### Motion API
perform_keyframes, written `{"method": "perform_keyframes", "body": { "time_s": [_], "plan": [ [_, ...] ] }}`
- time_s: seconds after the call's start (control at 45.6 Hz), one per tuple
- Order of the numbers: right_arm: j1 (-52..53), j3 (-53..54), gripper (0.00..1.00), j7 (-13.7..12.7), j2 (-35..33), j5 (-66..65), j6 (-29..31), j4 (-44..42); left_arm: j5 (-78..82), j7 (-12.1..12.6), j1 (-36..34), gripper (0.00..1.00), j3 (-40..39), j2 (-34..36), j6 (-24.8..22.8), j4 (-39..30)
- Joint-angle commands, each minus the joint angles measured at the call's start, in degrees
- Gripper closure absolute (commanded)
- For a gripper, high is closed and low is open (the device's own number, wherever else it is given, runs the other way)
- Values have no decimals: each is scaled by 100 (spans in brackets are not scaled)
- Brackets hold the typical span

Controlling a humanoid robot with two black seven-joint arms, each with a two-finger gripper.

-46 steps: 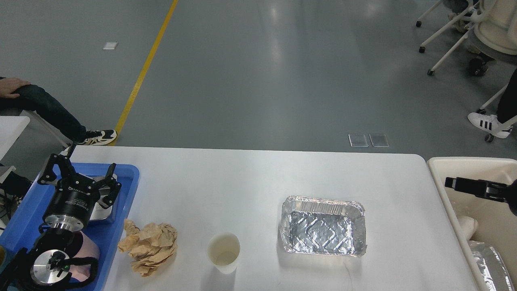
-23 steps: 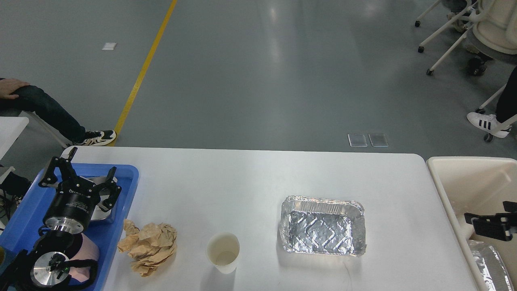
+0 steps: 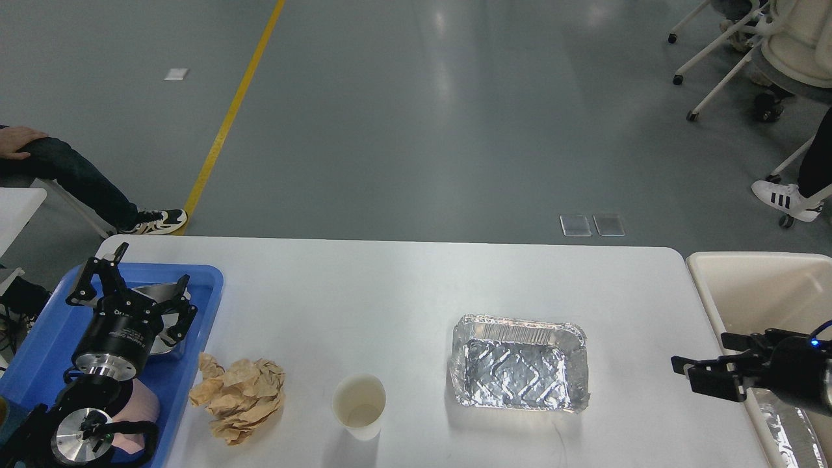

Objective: Tidy desktop
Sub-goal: 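Move the right gripper down toward the foil tray's near edge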

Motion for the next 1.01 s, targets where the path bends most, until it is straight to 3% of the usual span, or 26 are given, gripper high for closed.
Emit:
{"method": "perform_keyframes", "body": {
  "time_s": [0.0,0.11,0.241,0.746,0.988],
  "plan": [
    [28,-5,0,-37,598,296,92,-464,0,1,0,3,94,52,0,14],
    [125,-14,0,-90,1336,629,443,-1009,0,1,-17,3,226,70,9,110],
    [196,-14,0,-187,1715,1323,813,-1431,0,9,-9,3,235,78,9,146],
    [195,-172,0,-494,2717,1720,831,-2249,0,18,-9,3,376,78,17,146],
    [231,-181,0,-916,3165,1720,822,-2407,9,18,9,3,384,78,17,163]
  ]
}}
